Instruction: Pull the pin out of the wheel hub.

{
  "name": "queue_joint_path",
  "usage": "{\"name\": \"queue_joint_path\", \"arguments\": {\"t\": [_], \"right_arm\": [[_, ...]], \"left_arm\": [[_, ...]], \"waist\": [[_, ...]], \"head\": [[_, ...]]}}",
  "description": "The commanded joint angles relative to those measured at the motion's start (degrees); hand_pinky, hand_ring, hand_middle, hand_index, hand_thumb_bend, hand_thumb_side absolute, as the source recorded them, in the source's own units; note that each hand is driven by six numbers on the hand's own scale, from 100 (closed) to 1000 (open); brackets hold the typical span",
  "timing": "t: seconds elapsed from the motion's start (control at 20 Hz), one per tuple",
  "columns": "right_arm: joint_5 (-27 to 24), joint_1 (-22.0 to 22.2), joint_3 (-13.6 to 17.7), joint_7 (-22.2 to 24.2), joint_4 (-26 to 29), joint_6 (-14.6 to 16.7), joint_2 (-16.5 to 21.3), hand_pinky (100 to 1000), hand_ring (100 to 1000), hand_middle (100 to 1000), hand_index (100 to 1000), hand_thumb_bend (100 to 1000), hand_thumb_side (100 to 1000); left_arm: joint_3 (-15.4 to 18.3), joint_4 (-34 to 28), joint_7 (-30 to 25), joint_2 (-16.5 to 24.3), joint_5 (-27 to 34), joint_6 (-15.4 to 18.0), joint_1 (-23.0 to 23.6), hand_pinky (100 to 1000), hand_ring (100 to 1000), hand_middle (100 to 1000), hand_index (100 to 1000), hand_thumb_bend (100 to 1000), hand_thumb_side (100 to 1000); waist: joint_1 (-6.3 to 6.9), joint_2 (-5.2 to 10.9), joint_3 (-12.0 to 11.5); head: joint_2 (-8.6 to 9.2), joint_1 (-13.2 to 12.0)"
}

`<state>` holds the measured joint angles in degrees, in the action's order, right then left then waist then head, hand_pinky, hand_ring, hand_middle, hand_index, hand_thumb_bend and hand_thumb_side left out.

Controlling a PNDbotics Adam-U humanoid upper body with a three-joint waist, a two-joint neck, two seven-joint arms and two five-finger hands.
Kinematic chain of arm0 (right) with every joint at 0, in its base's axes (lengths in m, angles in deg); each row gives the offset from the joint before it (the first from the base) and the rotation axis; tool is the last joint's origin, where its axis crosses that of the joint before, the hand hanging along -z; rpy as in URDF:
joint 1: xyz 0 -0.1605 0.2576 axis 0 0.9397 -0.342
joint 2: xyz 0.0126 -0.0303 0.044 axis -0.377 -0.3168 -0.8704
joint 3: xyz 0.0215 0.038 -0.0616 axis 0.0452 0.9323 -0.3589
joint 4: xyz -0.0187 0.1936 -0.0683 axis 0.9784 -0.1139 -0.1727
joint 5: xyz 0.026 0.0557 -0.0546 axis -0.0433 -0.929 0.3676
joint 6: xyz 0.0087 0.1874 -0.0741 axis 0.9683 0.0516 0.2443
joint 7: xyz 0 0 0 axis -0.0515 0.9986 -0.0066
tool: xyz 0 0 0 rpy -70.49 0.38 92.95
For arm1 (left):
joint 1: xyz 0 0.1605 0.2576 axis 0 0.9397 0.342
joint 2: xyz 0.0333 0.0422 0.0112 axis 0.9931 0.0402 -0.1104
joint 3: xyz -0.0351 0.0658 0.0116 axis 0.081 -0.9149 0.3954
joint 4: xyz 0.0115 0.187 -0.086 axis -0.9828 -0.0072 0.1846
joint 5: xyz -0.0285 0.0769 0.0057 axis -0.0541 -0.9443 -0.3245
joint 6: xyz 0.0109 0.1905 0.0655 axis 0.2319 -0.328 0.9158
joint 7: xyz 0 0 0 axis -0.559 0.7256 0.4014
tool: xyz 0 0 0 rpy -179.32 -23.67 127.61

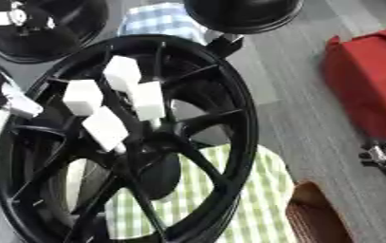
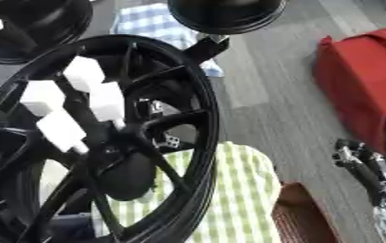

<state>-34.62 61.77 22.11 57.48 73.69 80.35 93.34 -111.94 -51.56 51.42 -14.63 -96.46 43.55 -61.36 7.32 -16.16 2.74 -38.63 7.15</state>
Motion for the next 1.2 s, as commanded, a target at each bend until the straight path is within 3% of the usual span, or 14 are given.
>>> {"name": "queue_joint_path", "arguments": {"t": [0.05,0.45,1.2], "right_arm": [[0.5,-0.5,0.1,0.1,1.1,0.0,1.3,660,653,654,725,197,538],[0.6,-0.8,0.0,0.2,1.2,-0.1,1.2,660,653,654,725,195,538],[0.5,-1.0,-0.2,0.2,1.3,-0.3,1.2,660,653,655,725,195,539]], "left_arm": [[0.9,2.5,-1.9,0.3,0.1,3.2,-1.3,835,803,737,849,750,258],[0.3,6.5,-10.2,-1.2,2.1,8.0,-2.0,828,770,720,837,704,208],[-1.7,10.1,-9.1,-4.8,-0.3,9.8,-4.1,794,711,654,807,653,187]], "waist": [[-0.38,0.75,0.1],[-0.43,0.67,0.3],[-0.41,0.75,0.7]], "head": [[0.72,-0.1],[0.75,-0.2],[0.79,-0.5]]}}
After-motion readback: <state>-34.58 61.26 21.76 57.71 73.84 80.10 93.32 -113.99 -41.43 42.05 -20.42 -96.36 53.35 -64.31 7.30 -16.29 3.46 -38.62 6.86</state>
